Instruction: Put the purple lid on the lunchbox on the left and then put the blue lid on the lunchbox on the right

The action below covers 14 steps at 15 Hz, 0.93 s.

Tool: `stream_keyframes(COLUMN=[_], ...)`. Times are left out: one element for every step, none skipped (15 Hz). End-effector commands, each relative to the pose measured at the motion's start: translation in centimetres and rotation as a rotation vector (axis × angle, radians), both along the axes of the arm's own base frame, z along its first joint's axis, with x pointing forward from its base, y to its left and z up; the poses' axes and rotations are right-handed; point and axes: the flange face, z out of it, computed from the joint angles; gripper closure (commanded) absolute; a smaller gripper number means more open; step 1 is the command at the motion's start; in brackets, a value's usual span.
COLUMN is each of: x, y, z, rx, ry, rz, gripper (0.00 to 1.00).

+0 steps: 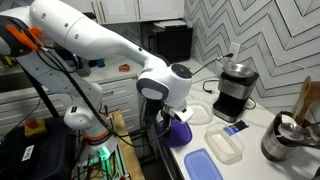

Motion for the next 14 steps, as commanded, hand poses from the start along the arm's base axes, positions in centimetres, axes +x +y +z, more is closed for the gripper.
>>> stream_keyframes(x=[-1.5, -1.9, -2.2, -2.5, -2.8, -3.1, -3.3, -3.5, -3.6, -3.8, -3.9, -4.0, -4.1, -4.1], y=[-0.9, -1.2, -1.4, -1.6, -1.8, -2.1, -2.2, -2.3, -2.5, -2.6, -2.7, -2.8, -2.9, -3.0], z=[-0.8, -1.1, -1.2, -1.5, -1.8, -2.1, -2.4, -2.7, -3.0, -3.3, -3.4, -3.5, -3.6, -3.7], rx=[-0.009, -0.018, -0.015, -0.013, -0.009, -0.008, -0.008, -0.011, -0.014, -0.018, -0.023, -0.030, -0.037, -0.044], ry=[0.013, 0.009, 0.007, 0.004, 0.002, -0.006, -0.014, -0.022, -0.029, -0.038, -0.045, -0.057, -0.066, -0.078], rz=[-0.032, -0.034, -0.037, -0.046, -0.059, -0.076, -0.086, -0.096, -0.104, -0.110, -0.115, -0.119, -0.122, -0.123], gripper=[0.00, 0.00, 0.00, 0.00, 0.00, 0.00, 0.00, 0.00, 0.00, 0.00, 0.00, 0.00, 0.00, 0.00])
